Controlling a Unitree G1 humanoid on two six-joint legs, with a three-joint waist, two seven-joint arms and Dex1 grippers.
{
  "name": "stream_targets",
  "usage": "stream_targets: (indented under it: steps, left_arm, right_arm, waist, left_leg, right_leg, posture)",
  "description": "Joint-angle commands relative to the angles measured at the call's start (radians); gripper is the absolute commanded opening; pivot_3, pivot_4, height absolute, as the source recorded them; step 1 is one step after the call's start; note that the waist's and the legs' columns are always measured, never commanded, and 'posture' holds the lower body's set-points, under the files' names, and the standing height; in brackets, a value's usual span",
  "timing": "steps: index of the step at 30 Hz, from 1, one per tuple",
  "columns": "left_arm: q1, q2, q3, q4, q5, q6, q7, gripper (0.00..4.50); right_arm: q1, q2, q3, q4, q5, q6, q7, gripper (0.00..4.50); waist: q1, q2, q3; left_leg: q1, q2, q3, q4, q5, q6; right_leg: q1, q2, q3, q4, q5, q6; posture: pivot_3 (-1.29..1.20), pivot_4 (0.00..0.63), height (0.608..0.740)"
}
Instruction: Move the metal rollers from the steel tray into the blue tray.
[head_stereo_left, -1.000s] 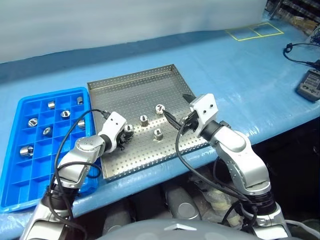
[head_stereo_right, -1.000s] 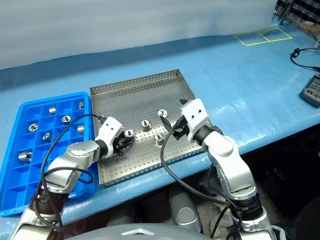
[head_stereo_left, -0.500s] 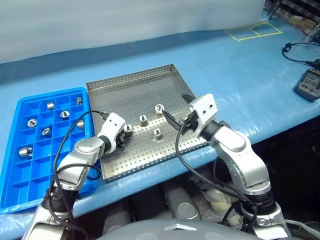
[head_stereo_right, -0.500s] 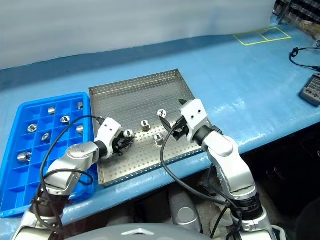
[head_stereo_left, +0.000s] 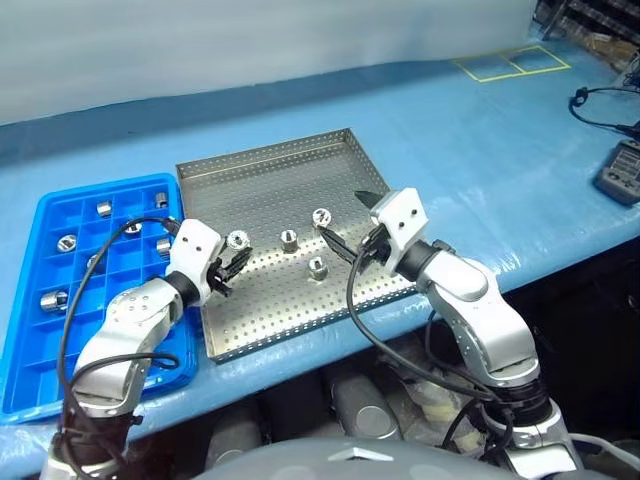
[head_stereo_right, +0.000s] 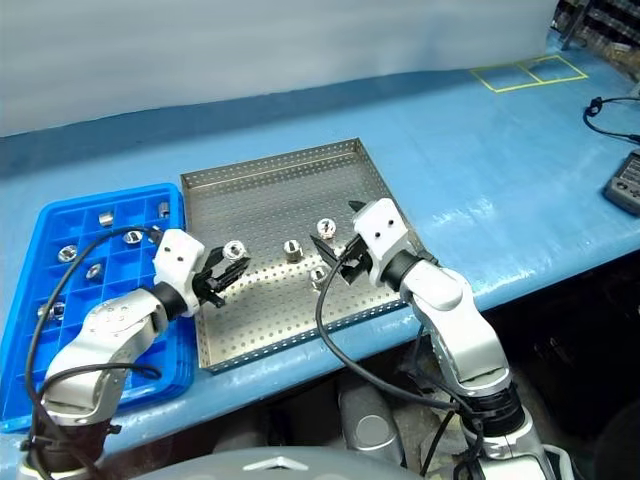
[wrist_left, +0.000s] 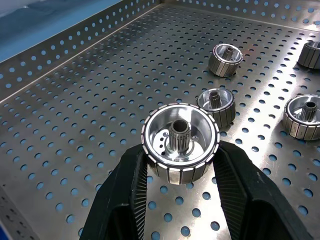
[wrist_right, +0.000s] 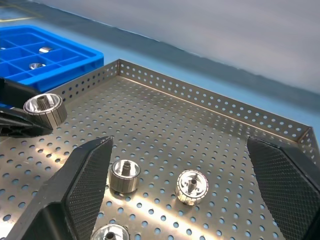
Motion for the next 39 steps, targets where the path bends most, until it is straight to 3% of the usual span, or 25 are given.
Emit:
stream_targets:
  steps: [1, 11, 18, 24, 39]
  left_arm:
    - [0.037, 0.018, 0.065, -0.119, -0.007, 0.035, 0.027, 1.67]
    - [0.289, -0.009, 0.275, -0.394, -0.038, 0.129, 0.083, 1.67]
    - [0.419, -0.079, 0.471, -0.472, -0.035, 0.172, 0.133, 1.67]
    - [0.459, -0.127, 0.524, -0.478, -0.038, 0.192, 0.177, 1.67]
    - [0.512, -0.158, 0.563, -0.395, -0.013, 0.184, 0.201, 1.67]
  right_arm:
    - [-0.024, -0.004, 0.004, 0.004, 0.015, -0.004, 0.019, 4.5]
    - [-0.099, 0.019, 0.058, 0.098, 0.025, -0.026, 0.089, 4.5]
    - [-0.152, 0.044, 0.092, 0.172, 0.03, -0.058, 0.136, 4.5]
    - [-0.178, 0.062, 0.107, 0.212, 0.029, -0.078, 0.164, 4.5]
    - [-0.178, 0.064, 0.102, 0.219, 0.025, -0.083, 0.174, 4.5]
  waist:
    - [0.011, 0.0, 0.0]
    - [0.107, 0.0, 0.0]
    - [0.201, -0.001, 0.0]
    - [0.257, -0.001, 0.0]
    - [0.275, -0.001, 0.0]
  left_leg:
    - [0.0, 0.0, 0.0, 0.0, 0.0, 0.0]
    - [0.0, 0.001, 0.0, -0.002, 0.0, 0.0]
    - [0.001, 0.001, 0.002, -0.001, 0.0, 0.0]
    - [0.001, 0.001, 0.002, -0.001, 0.0, -0.001]
    - [0.001, 0.002, 0.002, -0.001, 0.001, -0.001]
  right_leg:
    - [0.0, 0.0, 0.0, 0.0, 0.0, 0.0]
    - [-0.001, 0.0, -0.001, 0.0, -0.002, -0.003]
    - [-0.001, 0.0, -0.001, -0.001, -0.004, -0.008]
    - [0.0, 0.0, -0.003, -0.001, -0.004, -0.009]
    - [0.0, 0.0, -0.006, -0.001, -0.006, -0.009]
  posture:
    - [-0.14, 0.15, 0.74]
    - [0.01, 0.15, 0.74]
    - [0.1, 0.15, 0.74]
    - [0.16, 0.15, 0.74]
    - [0.15, 0.15, 0.74]
